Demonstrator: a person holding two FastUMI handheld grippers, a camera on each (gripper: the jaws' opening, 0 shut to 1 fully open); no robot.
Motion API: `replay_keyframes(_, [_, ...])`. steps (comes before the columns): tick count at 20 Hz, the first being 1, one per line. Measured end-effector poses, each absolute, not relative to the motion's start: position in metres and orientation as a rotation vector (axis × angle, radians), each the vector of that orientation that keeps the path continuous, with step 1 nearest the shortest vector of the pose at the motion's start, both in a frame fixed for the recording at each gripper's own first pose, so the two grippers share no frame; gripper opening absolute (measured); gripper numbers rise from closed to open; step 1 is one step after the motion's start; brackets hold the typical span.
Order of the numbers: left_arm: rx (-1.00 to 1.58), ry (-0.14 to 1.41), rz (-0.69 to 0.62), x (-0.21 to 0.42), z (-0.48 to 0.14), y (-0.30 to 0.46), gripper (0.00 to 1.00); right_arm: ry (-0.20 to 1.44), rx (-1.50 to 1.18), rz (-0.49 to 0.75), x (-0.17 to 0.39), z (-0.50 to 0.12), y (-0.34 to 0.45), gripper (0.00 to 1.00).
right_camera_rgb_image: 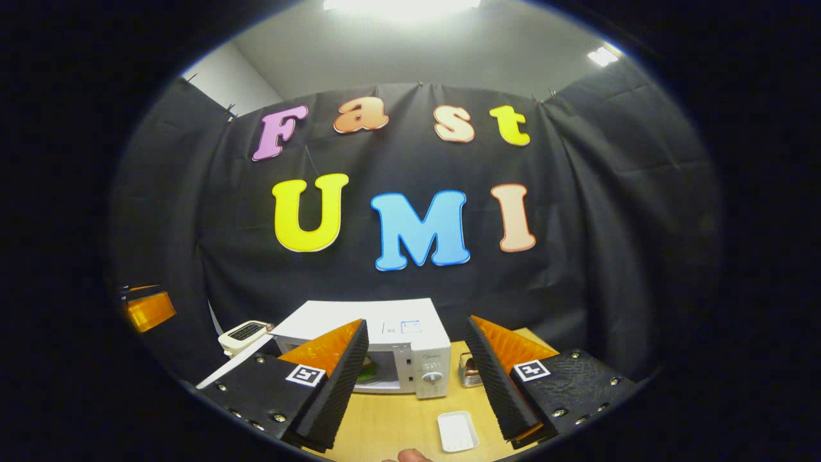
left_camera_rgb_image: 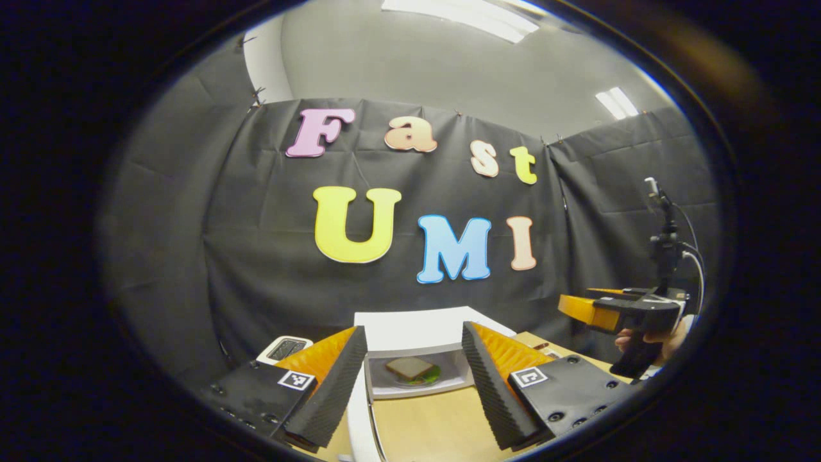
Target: Open the microwave oven with the left hand, put the food in, and close the microwave oven.
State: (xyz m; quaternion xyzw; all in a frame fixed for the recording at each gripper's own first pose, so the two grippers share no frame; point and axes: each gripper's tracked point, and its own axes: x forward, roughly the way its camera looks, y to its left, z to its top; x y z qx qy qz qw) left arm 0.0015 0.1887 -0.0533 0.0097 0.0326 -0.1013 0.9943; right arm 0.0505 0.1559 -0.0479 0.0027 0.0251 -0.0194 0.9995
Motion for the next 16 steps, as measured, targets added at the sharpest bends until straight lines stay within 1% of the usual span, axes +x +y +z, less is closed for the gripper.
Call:
replay_keyframes(3, [0.011,0.023,-0.198,-0.001,-0.042,0.183,0.97,0.002,0.021,-0.049,0.032,-0.038,0.155,0.92])
replay_keyframes(5, [0.017,0.052,-0.212,-0.003,-0.051,0.178,0.97,-0.007,0.012,-0.049,0.029,-0.037,0.155,0.92])
replay_keyframes(7, [0.020,0.084,-0.251,-0.006,-0.060,0.170,0.93,-0.005,0.014,-0.027,0.031,-0.040,0.160,0.92])
replay_keyframes(10, [0.069,0.114,-0.166,0.001,-0.070,0.200,0.30,0.000,0.012,0.004,0.034,-0.040,0.165,0.92])
replay_keyframes(11, [0.049,0.134,-0.182,-0.006,-0.072,0.201,0.09,0.001,0.017,0.008,0.036,-0.039,0.165,0.92])
replay_keyframes(13, [0.035,0.155,-0.153,-0.013,-0.080,0.223,0.05,0.003,0.025,0.011,0.040,-0.041,0.165,0.92])
replay_keyframes(14, [0.043,0.178,-0.120,-0.017,-0.087,0.242,0.09,0.003,0.030,0.013,0.041,-0.042,0.165,0.93])
replay_keyframes(16, [0.060,0.235,-0.047,-0.028,-0.108,0.285,0.06,0.002,0.029,0.012,0.045,-0.041,0.163,0.93])
